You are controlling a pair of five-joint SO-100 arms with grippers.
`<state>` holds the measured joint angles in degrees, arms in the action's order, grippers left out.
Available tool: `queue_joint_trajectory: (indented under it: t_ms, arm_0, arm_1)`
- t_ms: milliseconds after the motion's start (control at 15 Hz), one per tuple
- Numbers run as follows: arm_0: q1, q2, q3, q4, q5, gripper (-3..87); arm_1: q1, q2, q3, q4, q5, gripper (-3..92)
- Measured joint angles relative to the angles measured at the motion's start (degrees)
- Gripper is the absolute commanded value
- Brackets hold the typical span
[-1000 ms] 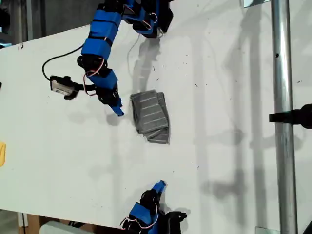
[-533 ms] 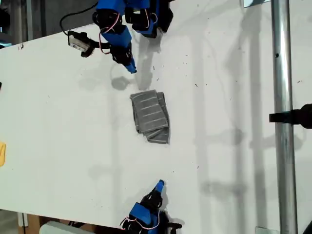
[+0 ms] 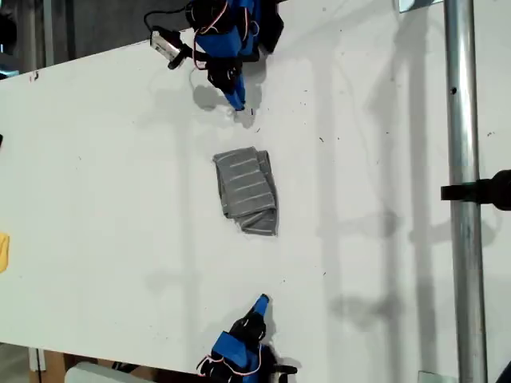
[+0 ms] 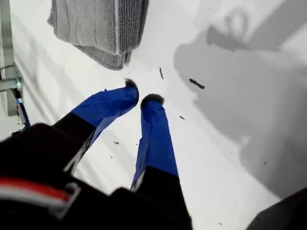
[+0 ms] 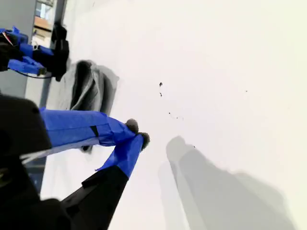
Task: Grasp corners of a towel and fold twice.
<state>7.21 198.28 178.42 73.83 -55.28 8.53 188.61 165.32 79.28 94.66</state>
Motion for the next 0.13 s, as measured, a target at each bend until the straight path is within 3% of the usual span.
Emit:
queue_joint_trajectory:
  t_ms: [67,133]
  arm_0:
    - [0.0,0.0,0.0,0.0,0.0,-2.6]
    - [0.0,0.0,0.0,0.0,0.0,-2.6]
  arm_1:
    - [3.25,-0.09,0.09,0.53,-0.09,8.1]
    - [8.26,-0.09,0.35,1.32,-5.27,8.1]
